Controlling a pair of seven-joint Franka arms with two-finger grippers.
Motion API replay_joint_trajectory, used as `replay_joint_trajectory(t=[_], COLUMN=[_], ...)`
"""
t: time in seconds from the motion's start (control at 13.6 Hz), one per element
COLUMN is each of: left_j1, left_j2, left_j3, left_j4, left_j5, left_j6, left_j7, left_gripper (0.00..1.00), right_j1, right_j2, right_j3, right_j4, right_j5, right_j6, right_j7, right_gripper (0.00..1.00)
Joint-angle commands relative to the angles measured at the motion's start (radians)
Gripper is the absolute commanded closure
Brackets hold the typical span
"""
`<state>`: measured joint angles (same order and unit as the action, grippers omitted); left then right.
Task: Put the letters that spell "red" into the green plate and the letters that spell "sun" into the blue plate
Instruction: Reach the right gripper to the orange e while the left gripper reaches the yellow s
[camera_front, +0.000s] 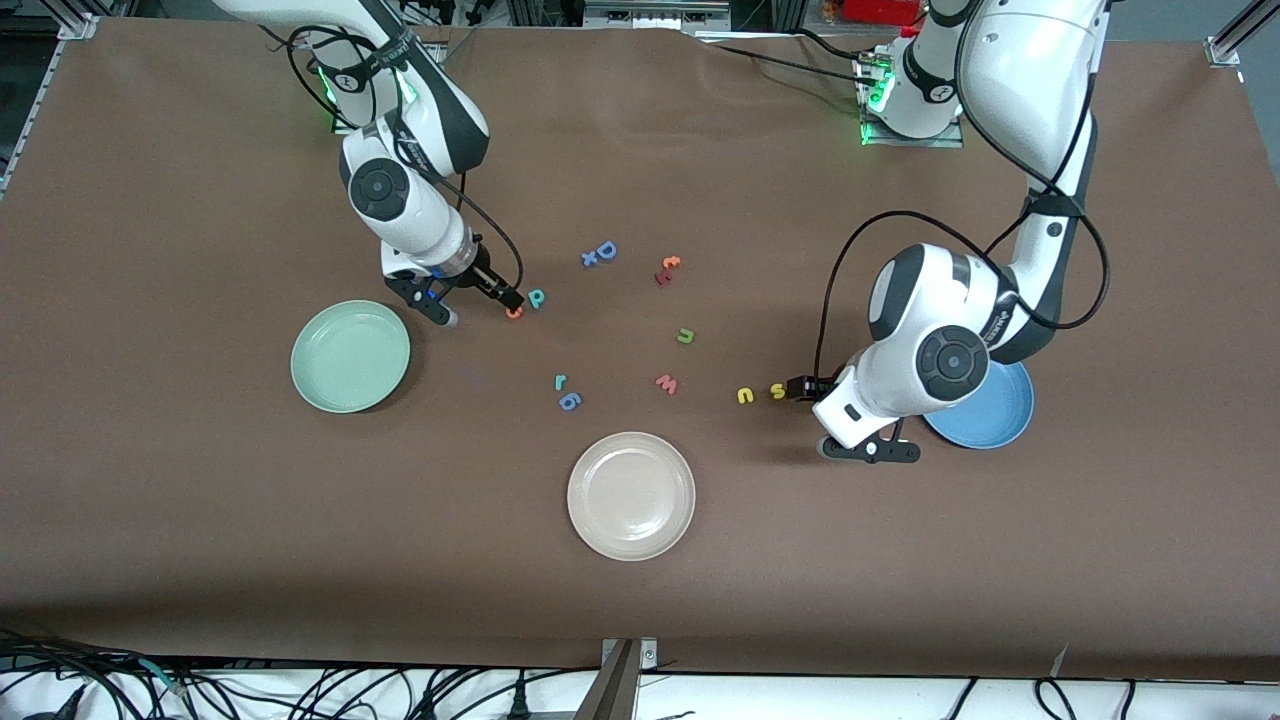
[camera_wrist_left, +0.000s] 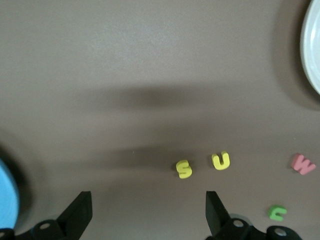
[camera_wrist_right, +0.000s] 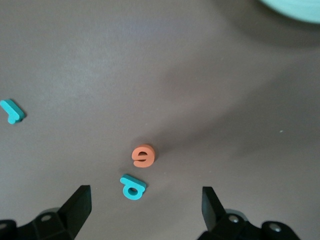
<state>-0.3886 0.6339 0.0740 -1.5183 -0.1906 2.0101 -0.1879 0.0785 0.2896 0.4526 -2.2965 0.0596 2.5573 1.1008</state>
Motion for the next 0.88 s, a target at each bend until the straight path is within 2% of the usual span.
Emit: replay_joint_trajectory(t=[0.0,0.22,0.44,0.74,0.81], left_j1=[-0.021,-0.024,-0.082,-0.117,-0.146], left_j2=[0.033,0.058,0.073,0.099,0.105], left_j3=[0.012,0.013,0.073,0.079,0.099], left_j4=[0.020,0.014,0.007,-0.005,-0.008], left_j5=[0.023,0.023,0.019,0.020,0.019], left_j6=[0.041,0.082,0.102,0.125,0.133], left_j7=[-0.004,-0.004,-0.005,-0.044,-0.062], left_gripper=[0.00,0.00,0.00,0.00,0.00], right_j1=[0.021,0.021,0.026,0.029,0.029], right_j2=[0.022,0.071,0.118,0.169,0.175], right_j3=[-0.014,-0.026,-0.029,-0.032,-0.032], right_j4=[0.000,0.009,0.018,0.023,0.023], right_j5=[-0.049,-0.110,-0.176,-0.282,-0.305], right_j6=[0.026,0.062,0.095,0.130,0.132], right_j7=[0.022,0.051,0.112,0.209,0.232], right_gripper=[0.02,0.05,0.02,0.02,0.02])
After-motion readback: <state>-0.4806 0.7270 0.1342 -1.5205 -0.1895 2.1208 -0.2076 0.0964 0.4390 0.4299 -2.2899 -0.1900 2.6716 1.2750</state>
